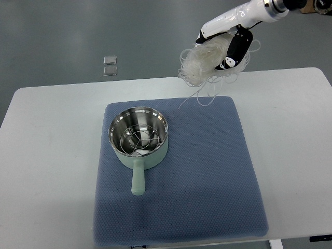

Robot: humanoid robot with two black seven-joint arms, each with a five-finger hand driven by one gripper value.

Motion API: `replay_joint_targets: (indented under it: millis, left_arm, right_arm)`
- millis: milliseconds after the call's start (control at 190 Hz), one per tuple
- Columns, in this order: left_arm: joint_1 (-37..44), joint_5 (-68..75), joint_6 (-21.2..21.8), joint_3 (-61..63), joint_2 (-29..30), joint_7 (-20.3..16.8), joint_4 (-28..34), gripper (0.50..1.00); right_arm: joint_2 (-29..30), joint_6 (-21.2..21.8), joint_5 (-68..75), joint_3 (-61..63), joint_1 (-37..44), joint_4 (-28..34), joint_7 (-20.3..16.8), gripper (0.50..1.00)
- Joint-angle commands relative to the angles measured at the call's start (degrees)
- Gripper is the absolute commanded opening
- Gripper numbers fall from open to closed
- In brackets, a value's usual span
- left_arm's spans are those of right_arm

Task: Put vermicelli into pot with right hand
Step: 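Carry the vermicelli over the steel pot and lower it in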

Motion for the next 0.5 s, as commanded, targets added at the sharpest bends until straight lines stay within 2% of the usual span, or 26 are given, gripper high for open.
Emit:
replay_joint_targets:
  millis: [0,74,195,264,495]
  left_arm:
    - [0.0,0.0,0.0,0.0,0.0,0.0,-0.1,1.0]
    - [0.0,0.0,0.0,0.0,0.0,0.0,-0.1,1.0]
    - [0.0,0.0,0.0,0.0,0.0,0.0,-0.2,1.0]
    - [0.0,0.0,0.0,0.0,0.0,0.0,-0.2,1.0]
    - [0.0,0.0,0.0,-0.1,0.0,0.0,-0.1,1.0]
  right_arm:
    - [1.3,-0.5,1.2,-0.1,1.6,0.4,0.1,0.5]
    - [4.5,-1.5,2.5,0.0,1.5,-0.2,0.0,0.5]
    - [12.1,-7.1,6.4,0.2,-0.6,-3.8,0.0,0.5]
    - [16.5,-8.7,8.3,0.6,-3.2,-6.6,0.0,0.5]
    - [29.7,-10.8,10.1,1.0,-10.9,-17.3,0.0,0.5]
